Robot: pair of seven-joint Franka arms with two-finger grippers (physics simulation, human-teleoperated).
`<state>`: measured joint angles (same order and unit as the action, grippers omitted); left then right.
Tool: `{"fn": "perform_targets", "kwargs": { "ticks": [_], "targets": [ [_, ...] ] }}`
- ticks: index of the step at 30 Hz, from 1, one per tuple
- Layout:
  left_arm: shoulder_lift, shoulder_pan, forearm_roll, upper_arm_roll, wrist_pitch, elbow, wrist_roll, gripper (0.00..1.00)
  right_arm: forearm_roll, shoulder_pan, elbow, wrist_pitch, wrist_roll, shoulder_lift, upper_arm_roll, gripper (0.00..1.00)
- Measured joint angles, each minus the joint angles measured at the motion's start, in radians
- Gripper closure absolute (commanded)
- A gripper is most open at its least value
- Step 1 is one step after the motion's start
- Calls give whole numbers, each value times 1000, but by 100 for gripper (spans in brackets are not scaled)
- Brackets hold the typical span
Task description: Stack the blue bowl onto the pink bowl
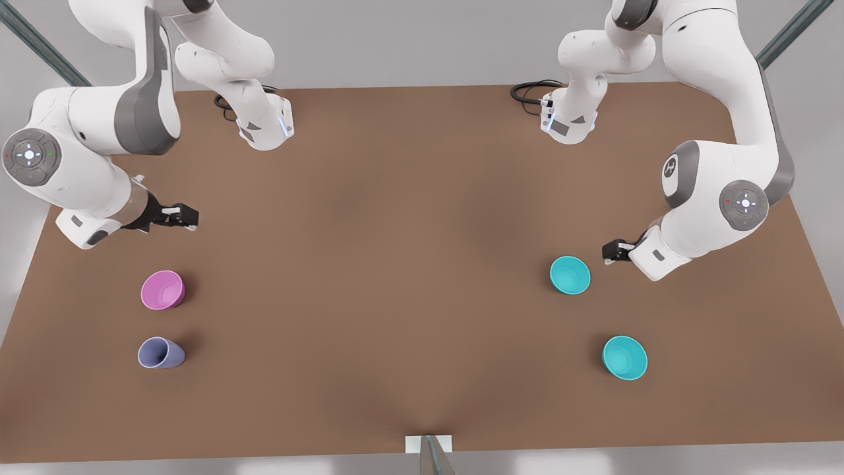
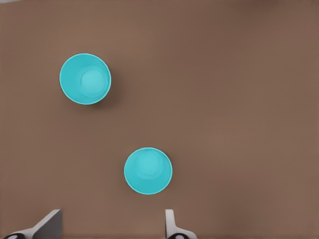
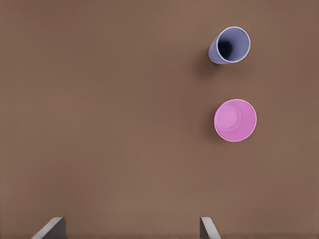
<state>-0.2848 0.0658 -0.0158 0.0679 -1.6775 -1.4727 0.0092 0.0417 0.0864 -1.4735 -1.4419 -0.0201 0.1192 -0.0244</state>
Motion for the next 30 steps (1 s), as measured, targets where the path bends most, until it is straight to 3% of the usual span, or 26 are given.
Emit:
{"fn": "perform_targets", "kwargs": {
  "ticks": [4,9,15,30],
  "targets": [
    [10,-6,1,1,12,2,0,0,4,-15,16,0,12,47,-1,0],
    [10,-14,0,1,19,15,2,0,8,-304,30,-73,66,312,-4,0],
    [9,-14,0,1,23,16,3,0,-74,-454,17,-250,177,458,-3,0],
    [11,-13,1,1,33,16,4,0,-160,-509,-405,-900,467,455,-3,0]
  ]
}}
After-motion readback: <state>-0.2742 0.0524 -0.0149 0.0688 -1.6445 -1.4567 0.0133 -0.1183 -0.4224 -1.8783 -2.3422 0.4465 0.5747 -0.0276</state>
